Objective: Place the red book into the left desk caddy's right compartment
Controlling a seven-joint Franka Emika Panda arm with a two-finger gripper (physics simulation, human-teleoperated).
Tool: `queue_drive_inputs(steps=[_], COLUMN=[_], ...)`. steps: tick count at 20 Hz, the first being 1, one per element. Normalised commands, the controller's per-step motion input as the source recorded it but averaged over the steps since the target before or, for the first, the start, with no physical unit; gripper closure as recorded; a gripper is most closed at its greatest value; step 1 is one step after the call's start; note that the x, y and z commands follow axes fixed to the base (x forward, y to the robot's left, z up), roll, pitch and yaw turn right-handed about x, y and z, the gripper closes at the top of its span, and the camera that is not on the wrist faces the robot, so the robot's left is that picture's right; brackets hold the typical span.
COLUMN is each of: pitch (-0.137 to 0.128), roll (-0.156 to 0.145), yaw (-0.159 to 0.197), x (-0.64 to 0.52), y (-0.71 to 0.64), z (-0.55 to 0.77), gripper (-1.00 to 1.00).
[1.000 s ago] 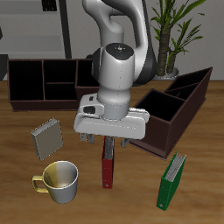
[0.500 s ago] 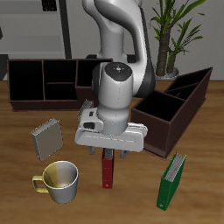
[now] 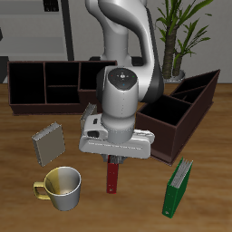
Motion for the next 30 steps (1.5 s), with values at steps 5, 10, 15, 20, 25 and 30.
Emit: queue_drive_inputs(steps=[5, 10, 15, 20, 25, 30], pitch=[-0.01, -0.049, -0.052, -0.056, -0.031, -0.034], roll=[-0.006, -0.004, -0.011, -0.026, -0.042, -0.03], yaw=[-0.006, 0.019, 0.011, 0.004, 0.005, 0.042], x=[-0.18, -0.36, -0.38, -0.36, -0.48, -0.42], y=[-0.04, -0.03, 0.0, 0.01, 0.08, 0.22], z=[0.29, 0.58, 0.61, 0.56, 0.62, 0.46], gripper=[1.0, 1.0, 1.0, 1.0, 1.0, 1.0])
